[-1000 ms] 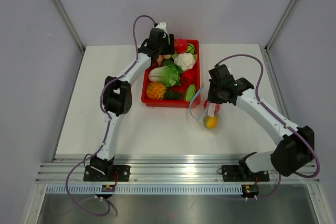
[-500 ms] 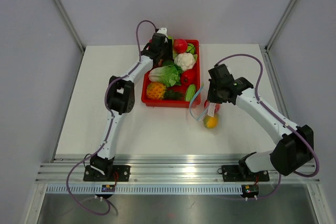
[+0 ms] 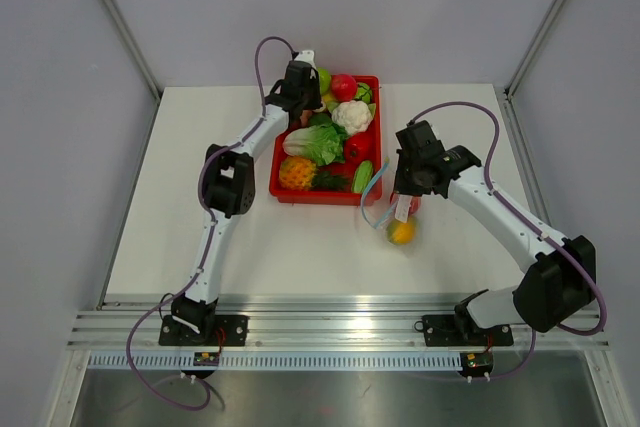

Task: Place the food in the zip-top bag and seal the zipper
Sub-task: Pick up the fake vegetable from the bin, then place the fake vegetable in the zipper food storage bag.

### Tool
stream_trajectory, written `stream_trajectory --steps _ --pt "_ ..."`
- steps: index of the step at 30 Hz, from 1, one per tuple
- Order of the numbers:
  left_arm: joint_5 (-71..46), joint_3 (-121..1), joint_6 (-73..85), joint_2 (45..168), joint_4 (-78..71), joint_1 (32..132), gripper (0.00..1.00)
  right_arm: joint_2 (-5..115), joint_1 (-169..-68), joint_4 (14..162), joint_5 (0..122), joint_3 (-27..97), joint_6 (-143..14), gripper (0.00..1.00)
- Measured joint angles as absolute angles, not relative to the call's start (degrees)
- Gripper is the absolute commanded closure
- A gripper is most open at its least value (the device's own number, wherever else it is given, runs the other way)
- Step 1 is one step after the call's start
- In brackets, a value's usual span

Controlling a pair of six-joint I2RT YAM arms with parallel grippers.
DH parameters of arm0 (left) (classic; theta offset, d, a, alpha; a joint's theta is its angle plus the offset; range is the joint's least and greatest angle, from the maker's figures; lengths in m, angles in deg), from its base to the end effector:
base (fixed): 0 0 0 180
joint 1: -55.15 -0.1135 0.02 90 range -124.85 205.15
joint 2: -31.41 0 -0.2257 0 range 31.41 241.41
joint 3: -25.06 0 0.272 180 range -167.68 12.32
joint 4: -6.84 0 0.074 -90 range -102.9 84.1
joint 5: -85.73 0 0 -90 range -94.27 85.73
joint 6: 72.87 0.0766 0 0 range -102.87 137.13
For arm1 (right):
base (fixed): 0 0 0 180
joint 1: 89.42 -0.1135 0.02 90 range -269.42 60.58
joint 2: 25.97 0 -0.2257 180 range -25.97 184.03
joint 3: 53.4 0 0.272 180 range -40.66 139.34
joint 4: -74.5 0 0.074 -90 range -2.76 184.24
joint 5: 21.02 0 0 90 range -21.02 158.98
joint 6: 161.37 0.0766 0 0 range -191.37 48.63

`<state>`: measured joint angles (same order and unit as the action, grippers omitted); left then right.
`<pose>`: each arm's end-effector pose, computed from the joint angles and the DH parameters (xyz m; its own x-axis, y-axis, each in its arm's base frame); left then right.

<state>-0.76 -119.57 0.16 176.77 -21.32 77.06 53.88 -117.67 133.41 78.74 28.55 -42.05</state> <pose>0.5671 -0.2230 0.1656 -0.5229 -0.1037 -0.8461 0.1778 0.9575 -0.2273 0.3003 0.1466 0.2205 -0.8311 0.1013 -0.5468 0.0255 0.9892 0.1444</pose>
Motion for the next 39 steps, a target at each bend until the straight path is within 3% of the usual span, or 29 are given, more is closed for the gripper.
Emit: stream_trajectory --steps 6,30,39 --pt "-1.4 -119.0 0.1 176.6 -20.3 77.0 1.0 53.9 -117.7 133.4 78.7 28.6 -42.0 1.0" --pt "-6.2 -91.8 3.0 143.3 -21.2 78.1 1.0 50.7 -117.7 133.4 78.3 28.4 -40.7 1.0" --pt "-11.0 -73.3 0.0 121.9 -27.3 92.6 1.0 46.0 -117.7 132.4 76.1 24.6 -39.4 1.0"
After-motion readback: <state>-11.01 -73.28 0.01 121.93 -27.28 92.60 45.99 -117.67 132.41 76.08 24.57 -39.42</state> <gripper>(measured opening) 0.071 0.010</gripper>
